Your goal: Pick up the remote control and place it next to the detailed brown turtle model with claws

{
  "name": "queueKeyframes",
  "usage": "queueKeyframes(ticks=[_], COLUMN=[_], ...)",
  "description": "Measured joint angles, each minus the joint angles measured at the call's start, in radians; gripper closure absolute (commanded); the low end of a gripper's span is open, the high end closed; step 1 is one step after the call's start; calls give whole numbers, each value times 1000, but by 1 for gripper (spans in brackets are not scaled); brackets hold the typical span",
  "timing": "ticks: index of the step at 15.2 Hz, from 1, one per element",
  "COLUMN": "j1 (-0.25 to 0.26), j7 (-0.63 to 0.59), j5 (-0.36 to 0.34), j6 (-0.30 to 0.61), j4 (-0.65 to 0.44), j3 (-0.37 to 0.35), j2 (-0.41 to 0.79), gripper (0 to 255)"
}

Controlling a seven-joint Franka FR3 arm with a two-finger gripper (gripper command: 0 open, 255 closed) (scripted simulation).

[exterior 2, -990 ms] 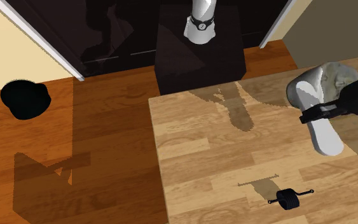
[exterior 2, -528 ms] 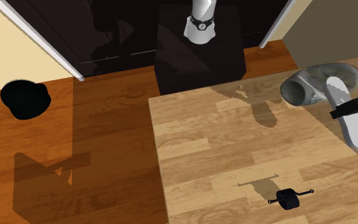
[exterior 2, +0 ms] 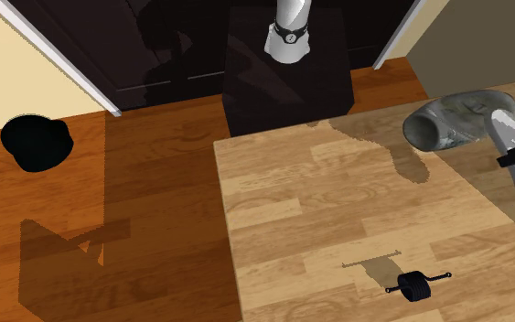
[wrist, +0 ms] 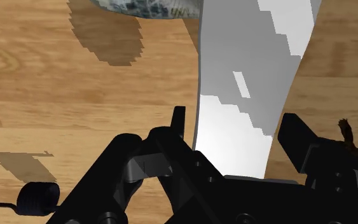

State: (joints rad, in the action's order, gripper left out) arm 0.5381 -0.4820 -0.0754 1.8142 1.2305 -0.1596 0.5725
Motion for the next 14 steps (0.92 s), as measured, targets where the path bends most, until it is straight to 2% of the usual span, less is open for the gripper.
queueKeyframes(ticks=[14], j1=[-5], j7=[-4], j5=[-6], j6=[173], j4=[138], j3=[4], j2=[26], gripper=[255])
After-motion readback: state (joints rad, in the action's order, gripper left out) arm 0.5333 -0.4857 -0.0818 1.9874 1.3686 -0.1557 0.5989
